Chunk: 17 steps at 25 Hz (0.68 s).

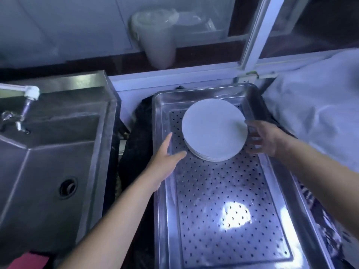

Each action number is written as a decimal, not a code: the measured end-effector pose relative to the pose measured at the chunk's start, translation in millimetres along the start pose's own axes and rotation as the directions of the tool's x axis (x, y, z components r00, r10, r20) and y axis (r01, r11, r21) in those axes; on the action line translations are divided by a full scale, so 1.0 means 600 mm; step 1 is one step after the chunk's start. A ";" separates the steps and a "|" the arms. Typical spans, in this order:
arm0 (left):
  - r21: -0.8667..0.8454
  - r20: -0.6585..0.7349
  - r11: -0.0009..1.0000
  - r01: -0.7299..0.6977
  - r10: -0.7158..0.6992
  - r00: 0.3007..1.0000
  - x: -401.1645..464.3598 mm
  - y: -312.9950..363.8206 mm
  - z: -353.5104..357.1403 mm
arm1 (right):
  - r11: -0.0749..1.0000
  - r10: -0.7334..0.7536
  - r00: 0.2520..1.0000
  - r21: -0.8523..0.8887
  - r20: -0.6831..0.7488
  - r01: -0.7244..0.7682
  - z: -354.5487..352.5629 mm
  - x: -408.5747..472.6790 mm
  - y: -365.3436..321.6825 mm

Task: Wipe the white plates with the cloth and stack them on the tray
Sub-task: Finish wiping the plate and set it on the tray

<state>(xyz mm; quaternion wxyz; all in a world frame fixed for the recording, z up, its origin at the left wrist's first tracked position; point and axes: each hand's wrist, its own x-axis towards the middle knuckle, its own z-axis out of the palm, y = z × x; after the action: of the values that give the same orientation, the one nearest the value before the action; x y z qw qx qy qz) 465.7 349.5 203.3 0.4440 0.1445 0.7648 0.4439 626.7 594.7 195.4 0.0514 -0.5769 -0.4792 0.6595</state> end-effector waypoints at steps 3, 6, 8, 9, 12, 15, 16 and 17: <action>-0.025 -0.031 1.000 -0.008 0.007 0.999 0.104 0.034 0.001 | 0.997 0.043 0.999 0.071 0.017 -0.044 0.013 0.039 0.019; -0.086 0.009 0.996 -0.017 0.017 1.000 0.167 0.055 0.015 | 0.985 0.021 1.000 0.170 0.011 -0.023 0.003 0.058 0.045; -0.073 0.051 0.997 -0.035 0.039 0.998 0.178 0.059 0.021 | 0.981 0.012 0.999 0.195 0.047 -0.021 -0.006 0.066 0.050; -0.059 0.073 0.997 -0.040 0.044 0.996 0.180 0.057 0.022 | 0.979 0.013 0.997 0.203 0.070 -0.027 -0.010 0.069 0.051; -0.033 0.123 0.997 -0.068 0.072 0.990 0.182 0.045 0.018 | 0.974 0.018 0.991 0.224 0.136 -0.048 -0.019 0.069 0.059; -0.057 0.139 0.997 -0.057 0.064 0.988 0.190 0.042 0.004 | 0.965 0.031 0.980 0.251 0.195 -0.081 -0.026 0.066 0.065; -0.097 0.137 0.995 -0.017 0.030 0.990 0.192 0.044 0.000 | 0.958 0.038 0.976 0.270 0.212 -0.096 -0.029 0.066 0.066; -0.143 0.139 0.989 0.034 -0.013 0.990 0.194 0.046 -0.003 | 0.949 0.044 0.973 0.296 0.227 -0.112 -0.031 0.066 0.067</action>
<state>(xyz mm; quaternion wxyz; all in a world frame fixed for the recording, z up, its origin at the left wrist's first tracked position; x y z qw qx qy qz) 393.7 436.1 161.8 0.5104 0.1331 0.6996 0.4821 648.2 608.8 141.6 0.0613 -0.5048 -0.3506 0.7865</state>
